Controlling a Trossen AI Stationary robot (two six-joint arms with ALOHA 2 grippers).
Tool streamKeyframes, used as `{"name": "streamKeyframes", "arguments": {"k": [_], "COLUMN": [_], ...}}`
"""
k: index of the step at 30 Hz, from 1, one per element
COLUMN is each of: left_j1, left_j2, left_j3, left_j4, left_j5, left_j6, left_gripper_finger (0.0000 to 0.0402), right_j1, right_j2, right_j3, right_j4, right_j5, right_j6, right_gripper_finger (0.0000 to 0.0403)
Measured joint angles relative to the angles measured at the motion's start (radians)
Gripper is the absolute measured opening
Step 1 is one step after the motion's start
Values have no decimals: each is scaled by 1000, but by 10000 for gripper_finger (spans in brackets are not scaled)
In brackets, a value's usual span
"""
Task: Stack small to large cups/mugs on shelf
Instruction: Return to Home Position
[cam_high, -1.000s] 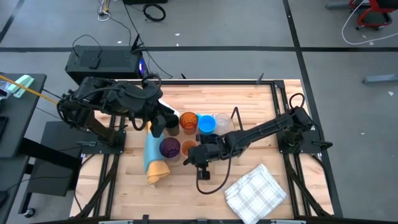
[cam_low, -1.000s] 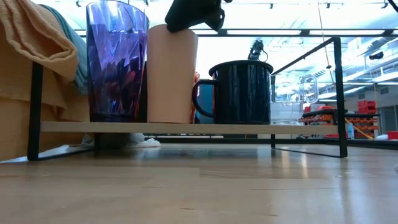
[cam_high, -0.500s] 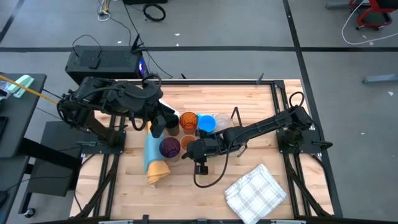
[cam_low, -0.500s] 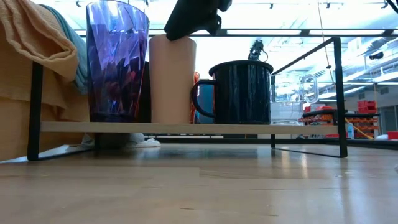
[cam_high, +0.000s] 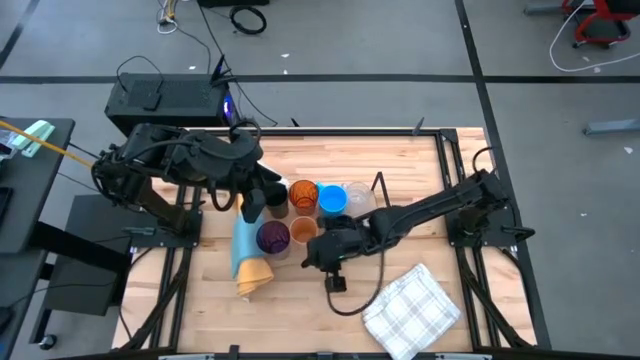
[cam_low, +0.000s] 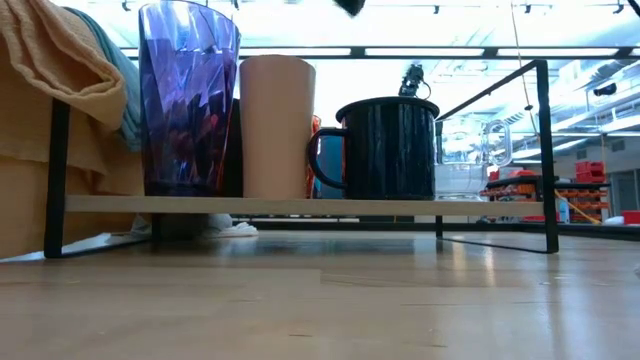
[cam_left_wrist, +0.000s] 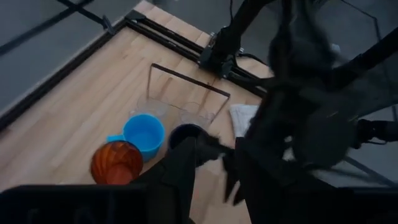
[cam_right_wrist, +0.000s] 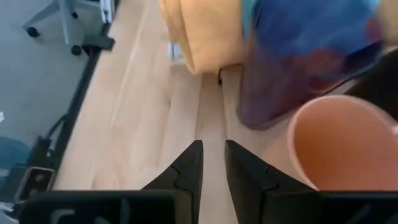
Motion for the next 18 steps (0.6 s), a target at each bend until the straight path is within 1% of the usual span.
{"name": "streamKeyframes", "arguments": {"k": [5, 8, 12, 14, 16, 18], "left_j1": [-1, -7, -16, -25, -31, -31], "left_j2": [-19, -40, -50, -50, -50, -50], "left_j3": [-1, -1, -1, -1, -29, -86], "left_j4": [33, 97, 216, 302, 435, 594], "left_j5": [-82, -133, -158, -161, -155, -103], "left_j6": [48, 100, 195, 263, 340, 420], "left_gripper_finger": [121, 128, 139, 144, 147, 150], "right_j1": [19, 41, 71, 85, 100, 118], "right_j2": [-100, -190, -314, -373, -427, -471], "right_j3": [38, 40, 40, 40, 40, 40], "right_j4": [-25, -48, -107, -138, -170, -214], "right_j5": [31, 92, 193, 245, 299, 350], "right_j6": [3, 6, 41, 68, 95, 125], "right_gripper_finger": [74, 74, 74, 74, 74, 74]}}
